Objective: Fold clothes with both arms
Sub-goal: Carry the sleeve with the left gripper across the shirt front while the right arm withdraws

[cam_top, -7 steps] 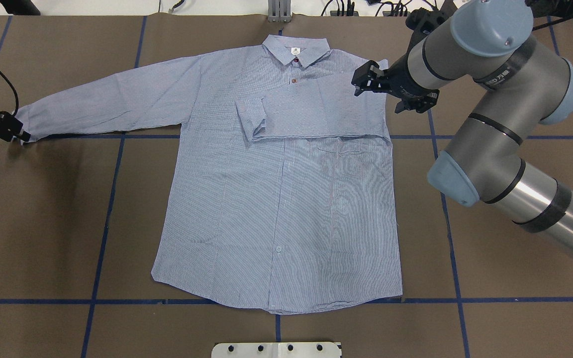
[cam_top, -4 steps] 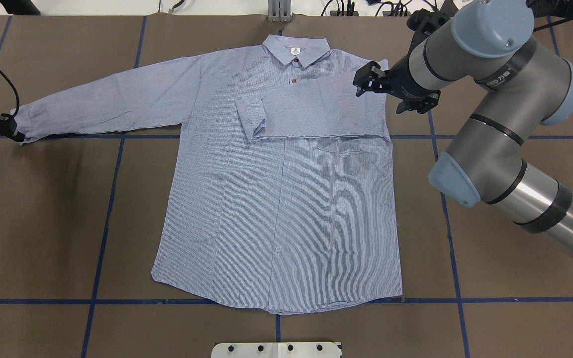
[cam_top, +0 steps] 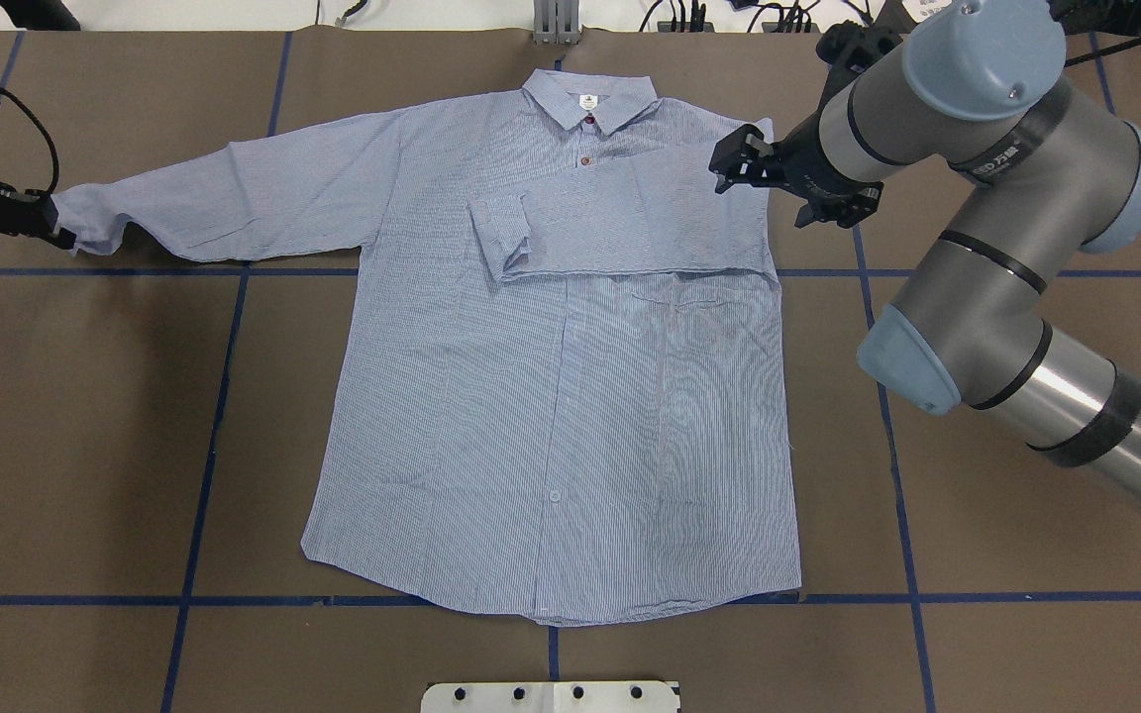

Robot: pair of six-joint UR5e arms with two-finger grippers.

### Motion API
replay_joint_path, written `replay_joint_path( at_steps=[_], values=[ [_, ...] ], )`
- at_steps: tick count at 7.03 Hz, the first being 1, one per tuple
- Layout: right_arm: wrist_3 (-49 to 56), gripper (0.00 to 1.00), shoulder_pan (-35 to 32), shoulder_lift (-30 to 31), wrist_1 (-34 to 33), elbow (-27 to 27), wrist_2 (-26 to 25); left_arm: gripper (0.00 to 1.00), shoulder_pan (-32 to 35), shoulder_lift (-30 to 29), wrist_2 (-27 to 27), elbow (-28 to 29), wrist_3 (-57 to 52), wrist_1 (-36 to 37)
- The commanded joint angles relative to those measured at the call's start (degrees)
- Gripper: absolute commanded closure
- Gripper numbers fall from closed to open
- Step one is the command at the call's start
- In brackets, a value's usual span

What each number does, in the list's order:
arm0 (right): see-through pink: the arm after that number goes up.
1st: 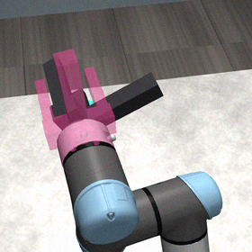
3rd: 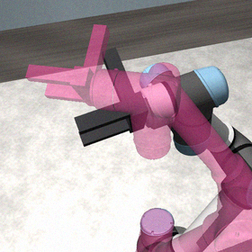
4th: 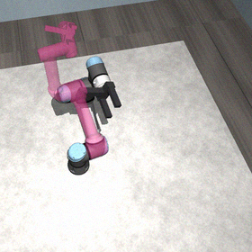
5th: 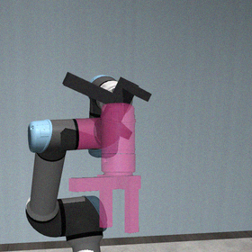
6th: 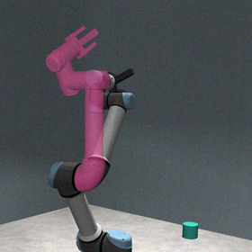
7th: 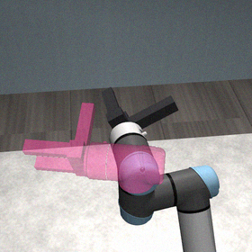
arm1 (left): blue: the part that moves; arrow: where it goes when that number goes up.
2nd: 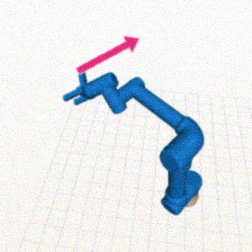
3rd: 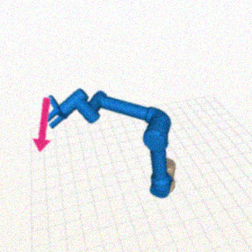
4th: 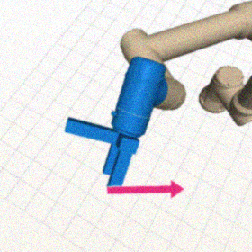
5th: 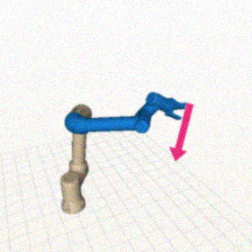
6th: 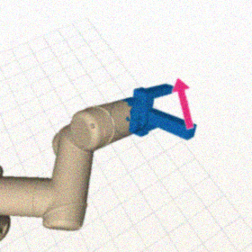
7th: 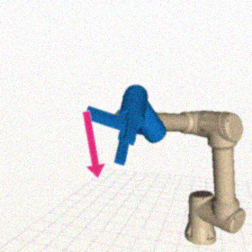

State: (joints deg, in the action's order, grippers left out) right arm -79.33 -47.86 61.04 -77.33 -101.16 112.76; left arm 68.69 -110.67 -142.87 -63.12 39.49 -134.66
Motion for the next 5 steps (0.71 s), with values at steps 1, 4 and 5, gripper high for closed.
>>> replay_joint_path(
  at_steps=[1, 4, 5],
  values=[
    [0.31, 0.01, -0.04, 3.09, 0.08, -1.92, 0.35, 1.0, -0.22, -6.45, 0.05, -2.89, 15.01, -0.07],
    [5.4, 0.01, -2.32, 8.11, 0.08, -3.34, 0.53, 1.0, -5.74, -15.42, 1.01, -6.83, 35.41, -0.16],
    [7.5, 0.01, -3.72, 9.87, 0.08, -3.34, 0.62, 1.0, -8.98, -18.93, 4.5, -7.72, 41.74, -0.16]
  ],
)
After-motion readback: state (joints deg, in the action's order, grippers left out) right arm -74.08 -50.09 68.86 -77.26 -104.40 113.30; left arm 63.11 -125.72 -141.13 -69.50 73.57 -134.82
